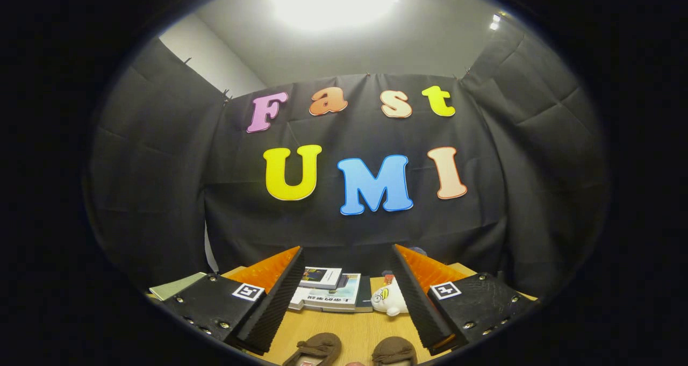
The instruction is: Open the storage box then place both shoes into the box .Put the left shoe in first, then the right shoe, with the right side of both shoes facing outward in a uniform manner.
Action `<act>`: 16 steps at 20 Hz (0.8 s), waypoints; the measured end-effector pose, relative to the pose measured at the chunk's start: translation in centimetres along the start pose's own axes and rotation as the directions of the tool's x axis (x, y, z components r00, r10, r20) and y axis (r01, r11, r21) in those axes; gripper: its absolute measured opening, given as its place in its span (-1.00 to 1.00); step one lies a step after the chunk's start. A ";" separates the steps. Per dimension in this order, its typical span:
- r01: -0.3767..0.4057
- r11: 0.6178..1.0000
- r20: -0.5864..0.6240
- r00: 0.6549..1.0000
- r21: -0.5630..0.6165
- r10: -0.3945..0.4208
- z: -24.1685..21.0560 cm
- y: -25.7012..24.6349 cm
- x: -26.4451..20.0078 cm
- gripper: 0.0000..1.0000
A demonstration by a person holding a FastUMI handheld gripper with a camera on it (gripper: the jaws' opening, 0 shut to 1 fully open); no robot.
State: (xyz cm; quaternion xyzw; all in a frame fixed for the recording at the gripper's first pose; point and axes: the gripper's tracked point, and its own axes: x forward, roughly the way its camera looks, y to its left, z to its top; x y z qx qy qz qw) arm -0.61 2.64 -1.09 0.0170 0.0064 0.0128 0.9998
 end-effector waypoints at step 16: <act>-0.119 0.929 -0.243 0.946 0.349 0.213 -9.9 11.5 -2.1 0.94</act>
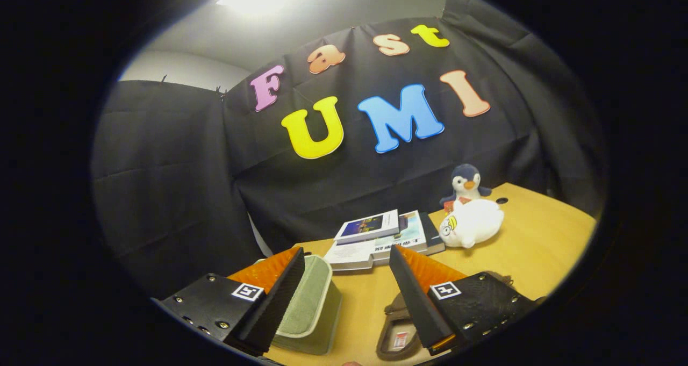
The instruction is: Open the storage box then place both shoes into the box .Put the left shoe in first, then the right shoe, with the right side of both shoes facing outward in a uniform manner.
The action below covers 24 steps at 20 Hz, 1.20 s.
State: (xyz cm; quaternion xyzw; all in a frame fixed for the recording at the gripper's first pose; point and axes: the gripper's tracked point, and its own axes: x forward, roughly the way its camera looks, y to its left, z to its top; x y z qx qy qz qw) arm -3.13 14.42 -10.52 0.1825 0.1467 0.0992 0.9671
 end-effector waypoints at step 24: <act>-0.005 0.507 -0.216 0.901 0.862 0.376 -13.8 5.6 1.7 0.96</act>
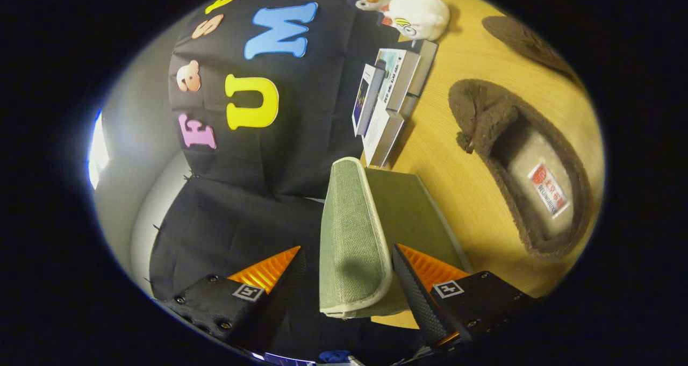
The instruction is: Open the storage box then place both shoes into the box .Put the left shoe in first, then the right shoe, with the right side of both shoes facing outward in a uniform manner.
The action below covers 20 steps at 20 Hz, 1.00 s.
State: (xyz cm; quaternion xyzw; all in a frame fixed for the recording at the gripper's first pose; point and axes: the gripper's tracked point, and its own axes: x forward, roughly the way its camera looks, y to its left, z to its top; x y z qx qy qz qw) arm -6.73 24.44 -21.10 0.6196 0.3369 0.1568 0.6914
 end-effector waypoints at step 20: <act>-0.055 0.994 -0.116 0.992 -0.094 0.044 -0.7 3.4 -0.2 -0.90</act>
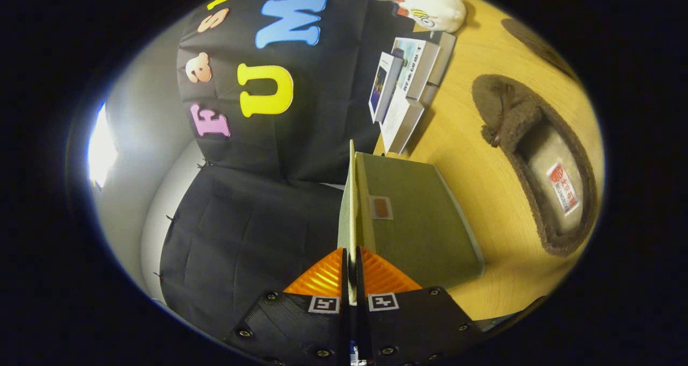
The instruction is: Open the storage box then place both shoes into the box .Put the left shoe in first, then the right shoe, with the right side of both shoes facing outward in a uniform manner.
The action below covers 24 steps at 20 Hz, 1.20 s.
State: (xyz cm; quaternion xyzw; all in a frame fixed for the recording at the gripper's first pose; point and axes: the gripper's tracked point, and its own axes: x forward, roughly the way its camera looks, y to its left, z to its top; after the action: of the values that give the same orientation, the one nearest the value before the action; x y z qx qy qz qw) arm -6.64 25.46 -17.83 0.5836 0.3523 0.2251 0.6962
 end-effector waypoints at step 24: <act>0.015 0.884 -0.096 0.993 -0.467 -0.068 -5.9 16.1 8.3 -1.00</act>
State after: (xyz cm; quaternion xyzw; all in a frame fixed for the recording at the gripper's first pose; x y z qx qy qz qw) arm -4.13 38.86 -4.56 0.3789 0.3382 0.3196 0.7999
